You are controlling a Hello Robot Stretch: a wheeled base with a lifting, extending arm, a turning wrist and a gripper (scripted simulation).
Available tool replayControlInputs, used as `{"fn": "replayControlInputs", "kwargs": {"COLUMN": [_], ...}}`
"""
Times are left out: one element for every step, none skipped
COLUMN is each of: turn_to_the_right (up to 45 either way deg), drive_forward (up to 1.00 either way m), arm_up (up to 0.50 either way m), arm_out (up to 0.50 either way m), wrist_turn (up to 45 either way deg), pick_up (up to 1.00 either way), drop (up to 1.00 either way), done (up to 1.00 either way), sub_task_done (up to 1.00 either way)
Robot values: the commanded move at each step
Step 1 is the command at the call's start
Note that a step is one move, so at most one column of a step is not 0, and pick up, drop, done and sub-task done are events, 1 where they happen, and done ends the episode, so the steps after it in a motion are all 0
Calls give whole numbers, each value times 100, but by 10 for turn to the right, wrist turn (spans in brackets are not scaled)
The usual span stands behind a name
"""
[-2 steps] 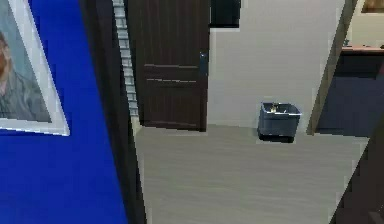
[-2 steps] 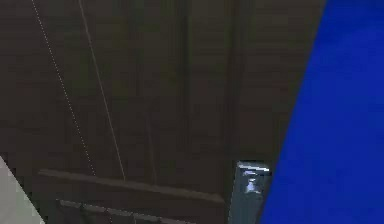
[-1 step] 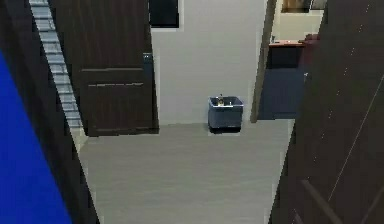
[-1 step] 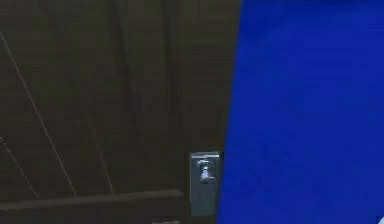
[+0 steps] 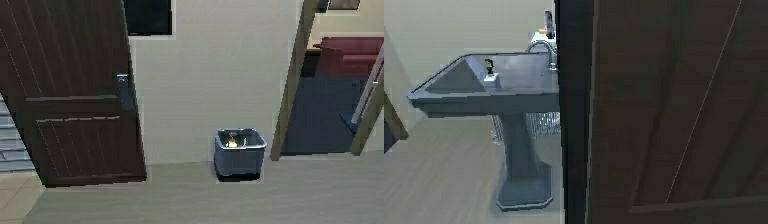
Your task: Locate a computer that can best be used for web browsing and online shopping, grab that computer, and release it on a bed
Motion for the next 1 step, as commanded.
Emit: {"fn": "replayControlInputs", "kwargs": {"turn_to_the_right": [450], "drive_forward": [0], "arm_up": [0], "arm_out": [0], "wrist_turn": [0], "pick_up": [0], "drop": [0], "done": [0], "sub_task_done": [0]}}
